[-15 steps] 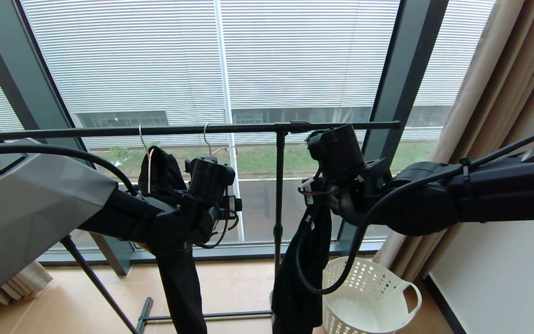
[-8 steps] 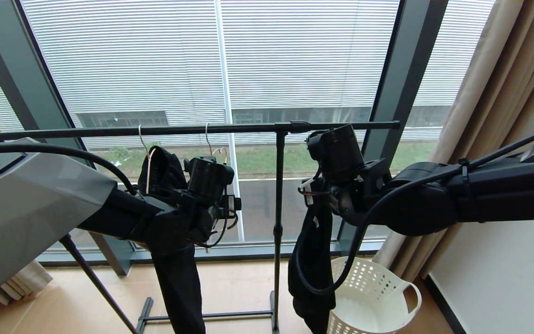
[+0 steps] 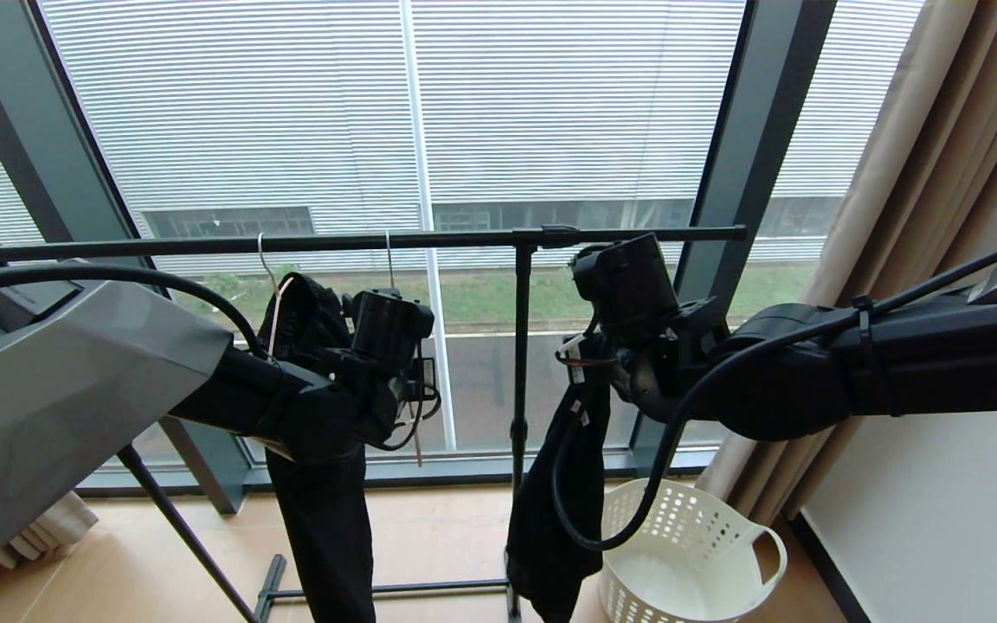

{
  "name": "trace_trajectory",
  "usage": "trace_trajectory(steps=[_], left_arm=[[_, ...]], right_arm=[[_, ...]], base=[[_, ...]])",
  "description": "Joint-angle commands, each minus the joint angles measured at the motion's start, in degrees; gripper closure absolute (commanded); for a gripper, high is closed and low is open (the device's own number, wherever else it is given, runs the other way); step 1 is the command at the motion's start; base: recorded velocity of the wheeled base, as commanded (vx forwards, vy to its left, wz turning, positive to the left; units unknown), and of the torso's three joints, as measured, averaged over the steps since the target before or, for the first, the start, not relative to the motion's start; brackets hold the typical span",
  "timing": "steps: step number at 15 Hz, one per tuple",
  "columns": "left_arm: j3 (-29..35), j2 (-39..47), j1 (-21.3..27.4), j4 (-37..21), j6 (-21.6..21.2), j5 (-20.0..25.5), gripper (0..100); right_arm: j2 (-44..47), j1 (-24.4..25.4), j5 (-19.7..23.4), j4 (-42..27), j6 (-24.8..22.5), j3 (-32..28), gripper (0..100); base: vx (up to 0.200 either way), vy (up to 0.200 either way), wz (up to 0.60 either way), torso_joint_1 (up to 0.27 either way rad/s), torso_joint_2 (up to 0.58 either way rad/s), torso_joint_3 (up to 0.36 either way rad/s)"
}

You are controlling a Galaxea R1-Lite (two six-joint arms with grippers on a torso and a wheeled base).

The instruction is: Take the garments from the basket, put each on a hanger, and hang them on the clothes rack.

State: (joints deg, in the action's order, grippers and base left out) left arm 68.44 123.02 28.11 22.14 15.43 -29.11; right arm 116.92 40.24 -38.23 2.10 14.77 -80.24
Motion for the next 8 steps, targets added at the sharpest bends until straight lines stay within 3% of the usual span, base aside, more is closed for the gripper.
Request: trace_trajectory(steps=[1, 8], left_arm=[[-0.1, 0.1, 0.0, -0.1, -0.1, 0.0, 100], [-0.9, -3.0, 0.4, -0.2, -0.1, 1.2, 100]], right_arm=[[0.2, 0.0, 0.0, 0.0, 0.0, 0.0, 100], [0.2, 0.0, 0.0, 0.0, 0.0, 0.0, 100]], base=[[0.000, 0.000, 0.00, 0.000, 0.00, 0.000], [0.000, 0.000, 0.00, 0.000, 0.00, 0.000]])
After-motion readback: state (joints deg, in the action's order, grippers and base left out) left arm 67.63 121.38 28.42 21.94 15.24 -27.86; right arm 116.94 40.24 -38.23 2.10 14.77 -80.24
